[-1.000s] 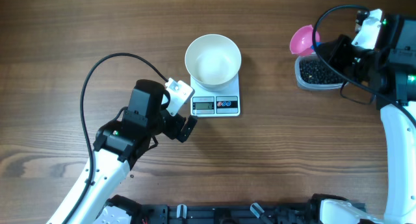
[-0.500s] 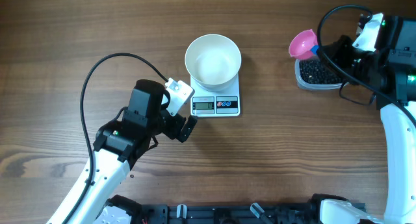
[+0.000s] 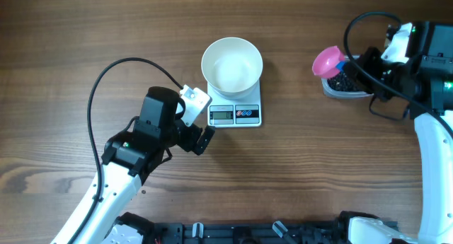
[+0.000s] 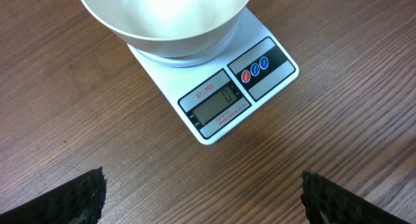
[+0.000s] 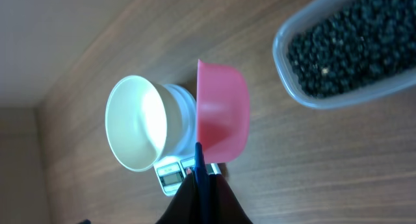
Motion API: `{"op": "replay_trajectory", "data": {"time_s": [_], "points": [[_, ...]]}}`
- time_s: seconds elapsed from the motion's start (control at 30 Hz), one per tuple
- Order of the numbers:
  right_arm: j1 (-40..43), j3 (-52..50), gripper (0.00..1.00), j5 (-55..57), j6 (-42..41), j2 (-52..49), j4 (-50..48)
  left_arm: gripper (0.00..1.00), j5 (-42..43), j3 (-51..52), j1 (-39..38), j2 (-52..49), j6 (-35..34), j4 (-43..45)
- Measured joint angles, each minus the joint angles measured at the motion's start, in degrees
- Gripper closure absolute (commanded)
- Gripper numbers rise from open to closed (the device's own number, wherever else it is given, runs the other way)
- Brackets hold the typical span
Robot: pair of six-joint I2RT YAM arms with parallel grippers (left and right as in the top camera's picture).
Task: Scoop item into bowl and weigh 150g on scale
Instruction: 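Lower the pink scoop with the right gripper over the bean tub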
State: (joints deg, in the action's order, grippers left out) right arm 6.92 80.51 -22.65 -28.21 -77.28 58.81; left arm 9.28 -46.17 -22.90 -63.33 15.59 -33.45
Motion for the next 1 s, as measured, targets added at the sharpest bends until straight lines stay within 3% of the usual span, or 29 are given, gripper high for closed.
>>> {"op": "replay_trajectory", "data": {"time_s": [0.7,1.0], "points": [[3.0,13.4,0.96,10.5,11.0,-0.1,18.0,0.00,0.0,0.0,0.0,0.0,0.0,0.0],[3.8,13.4,0.96,14.4,18.5,-0.1,19.5,0.00,0.0,0.0,0.0,0.0,0.0,0.0]]}}
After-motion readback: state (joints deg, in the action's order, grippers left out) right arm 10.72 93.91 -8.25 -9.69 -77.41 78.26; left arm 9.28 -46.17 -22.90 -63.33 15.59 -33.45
